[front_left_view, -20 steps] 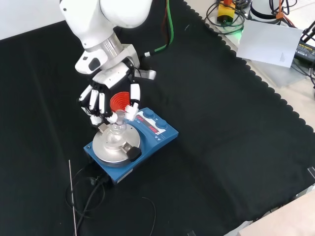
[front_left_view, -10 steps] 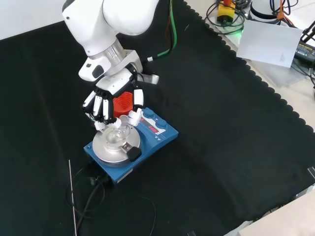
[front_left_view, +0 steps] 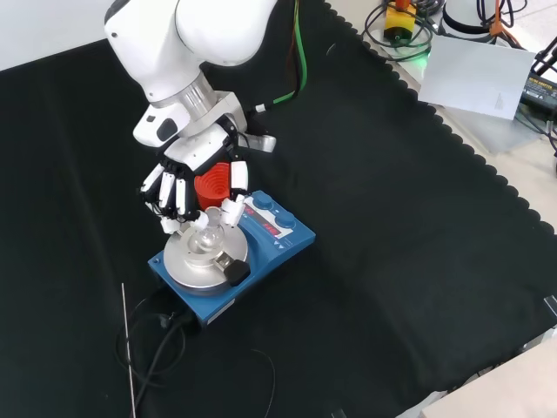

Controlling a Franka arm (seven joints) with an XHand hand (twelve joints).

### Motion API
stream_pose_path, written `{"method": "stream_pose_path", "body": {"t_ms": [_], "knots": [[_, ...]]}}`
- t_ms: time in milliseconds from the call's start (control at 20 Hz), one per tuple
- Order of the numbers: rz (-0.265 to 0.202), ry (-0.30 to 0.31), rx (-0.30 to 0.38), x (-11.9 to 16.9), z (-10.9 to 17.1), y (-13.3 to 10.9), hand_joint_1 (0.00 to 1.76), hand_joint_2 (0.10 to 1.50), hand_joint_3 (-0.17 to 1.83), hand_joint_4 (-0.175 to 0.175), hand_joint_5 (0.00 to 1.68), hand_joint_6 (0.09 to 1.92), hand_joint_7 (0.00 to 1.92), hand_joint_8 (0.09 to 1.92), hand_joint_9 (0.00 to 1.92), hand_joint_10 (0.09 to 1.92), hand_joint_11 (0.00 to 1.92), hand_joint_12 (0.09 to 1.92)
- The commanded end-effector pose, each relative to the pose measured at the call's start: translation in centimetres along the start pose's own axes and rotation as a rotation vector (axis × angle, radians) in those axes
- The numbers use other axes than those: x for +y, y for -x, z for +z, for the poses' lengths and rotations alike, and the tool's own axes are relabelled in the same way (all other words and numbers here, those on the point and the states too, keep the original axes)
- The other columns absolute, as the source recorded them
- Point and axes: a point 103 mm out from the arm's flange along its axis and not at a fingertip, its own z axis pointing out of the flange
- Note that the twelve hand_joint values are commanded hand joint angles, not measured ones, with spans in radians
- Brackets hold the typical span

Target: Place the round-bottom flask on the heater.

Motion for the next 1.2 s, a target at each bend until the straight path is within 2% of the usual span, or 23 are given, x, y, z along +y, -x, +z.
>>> {"method": "stream_pose_path", "body": {"t_ms": [50, 700, 1200], "knots": [[0.009, -0.006, 0.000, 0.3, 0.1, 0.4, 1.06, 0.77, 0.62, 0.175, 1.08, 1.00, 0.56, 0.55, 0.71, 0.52, 0.19, 1.33], [0.031, -0.018, -0.004, 0.3, 0.1, 2.0, 1.06, 0.76, 0.62, 0.175, 1.08, 1.00, 0.56, 0.55, 0.71, 0.52, 0.19, 1.33], [0.038, -0.025, -0.007, 0.4, 0.4, 2.1, 1.06, 0.76, 0.63, 0.175, 1.08, 1.00, 0.56, 0.55, 0.71, 0.52, 0.19, 1.33]]}}
